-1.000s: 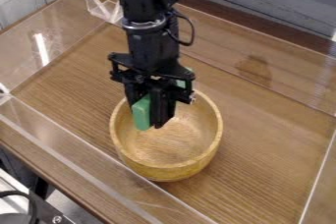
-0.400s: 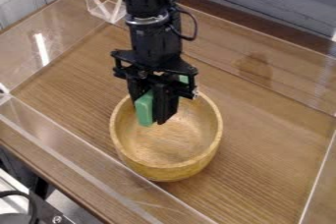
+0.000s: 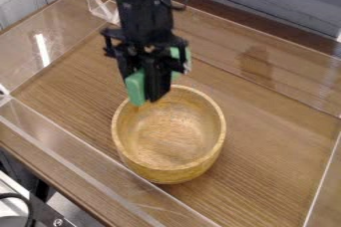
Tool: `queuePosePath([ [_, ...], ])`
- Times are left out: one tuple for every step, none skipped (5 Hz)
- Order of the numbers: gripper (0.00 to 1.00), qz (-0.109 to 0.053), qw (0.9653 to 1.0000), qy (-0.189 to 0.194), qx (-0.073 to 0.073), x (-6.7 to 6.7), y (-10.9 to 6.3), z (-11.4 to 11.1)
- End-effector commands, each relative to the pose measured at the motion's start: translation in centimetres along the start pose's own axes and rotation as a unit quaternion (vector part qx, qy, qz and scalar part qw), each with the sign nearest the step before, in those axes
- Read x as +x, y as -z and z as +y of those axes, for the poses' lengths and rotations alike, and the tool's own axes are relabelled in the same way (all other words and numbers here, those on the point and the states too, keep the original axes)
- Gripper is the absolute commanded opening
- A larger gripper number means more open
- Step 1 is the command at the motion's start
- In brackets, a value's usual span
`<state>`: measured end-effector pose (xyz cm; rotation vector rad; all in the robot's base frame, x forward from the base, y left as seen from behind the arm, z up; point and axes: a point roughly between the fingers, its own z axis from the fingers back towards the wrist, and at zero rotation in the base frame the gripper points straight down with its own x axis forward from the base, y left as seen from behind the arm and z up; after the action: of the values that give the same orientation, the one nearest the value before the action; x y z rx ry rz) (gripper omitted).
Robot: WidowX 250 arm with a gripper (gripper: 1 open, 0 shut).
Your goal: Remove the green block from inside the brown bowl and put it on the table
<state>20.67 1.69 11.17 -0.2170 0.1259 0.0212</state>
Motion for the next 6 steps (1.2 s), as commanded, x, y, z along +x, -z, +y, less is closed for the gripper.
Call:
queuePosePath([
  [0.0, -0.048, 0.9988, -0.005, 0.002, 0.8, -3.3, 0.2],
  [0.0, -0.059, 0.9982, -0.009, 0.005, 1.4, -4.7, 1.3],
  [0.0, -0.066, 0.9977, -0.001, 0.012, 1.7, -5.2, 2.9],
  [0.0, -0.067, 0.9975, 0.014, 0.016, 1.3, -3.7, 2.6],
  [0.0, -0.075, 0.9967, 0.021, 0.025, 1.7, -3.8, 3.3],
  [0.0, -0.076, 0.9961, 0.028, 0.033, 1.8, -2.8, 3.2],
])
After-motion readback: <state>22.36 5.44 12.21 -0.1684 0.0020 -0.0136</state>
